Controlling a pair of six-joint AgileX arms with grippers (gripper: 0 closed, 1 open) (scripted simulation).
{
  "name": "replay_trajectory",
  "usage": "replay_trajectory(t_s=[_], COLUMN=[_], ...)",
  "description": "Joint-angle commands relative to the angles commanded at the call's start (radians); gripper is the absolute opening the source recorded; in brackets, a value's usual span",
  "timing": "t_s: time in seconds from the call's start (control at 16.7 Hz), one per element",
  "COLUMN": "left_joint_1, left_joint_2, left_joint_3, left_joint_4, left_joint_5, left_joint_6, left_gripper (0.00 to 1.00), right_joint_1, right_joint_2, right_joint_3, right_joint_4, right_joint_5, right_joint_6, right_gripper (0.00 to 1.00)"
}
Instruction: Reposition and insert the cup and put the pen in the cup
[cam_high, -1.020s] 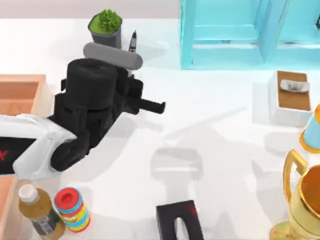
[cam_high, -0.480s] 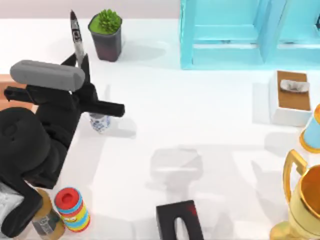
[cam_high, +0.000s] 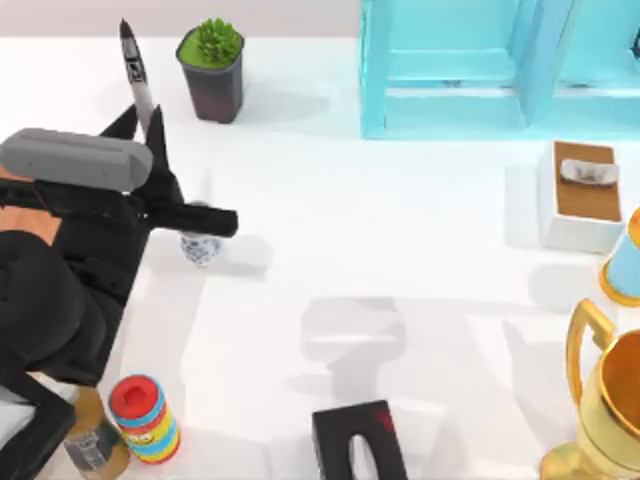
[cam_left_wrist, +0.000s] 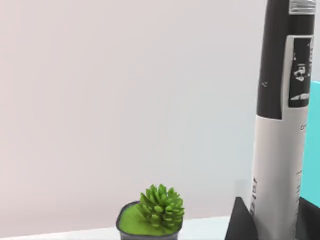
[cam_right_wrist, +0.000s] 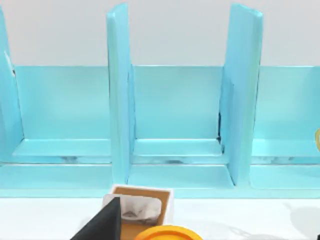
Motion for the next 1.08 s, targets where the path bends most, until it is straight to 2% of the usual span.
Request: replay_trajectory(t_s=[0.48,1.08], left_joint_1=[-0.045,0.024], left_joint_2=[-0.036,0.096], left_joint_3=[-0.026,0.058], left_joint_4=[0.055,0.117], left_joint_5=[-0.029,0.023], left_joint_6=[-0.017,-0.013], left_gripper=[0.00,0.00], right_joint_1=[0.000,0.000], right_joint_2=[0.000,0.000], right_joint_3=[0.000,0.000], right_joint_4=[0.000,0.000], right_joint_5=[0.000,0.000], right_joint_6=[0.000,0.000], right_gripper=[1.00,1.00])
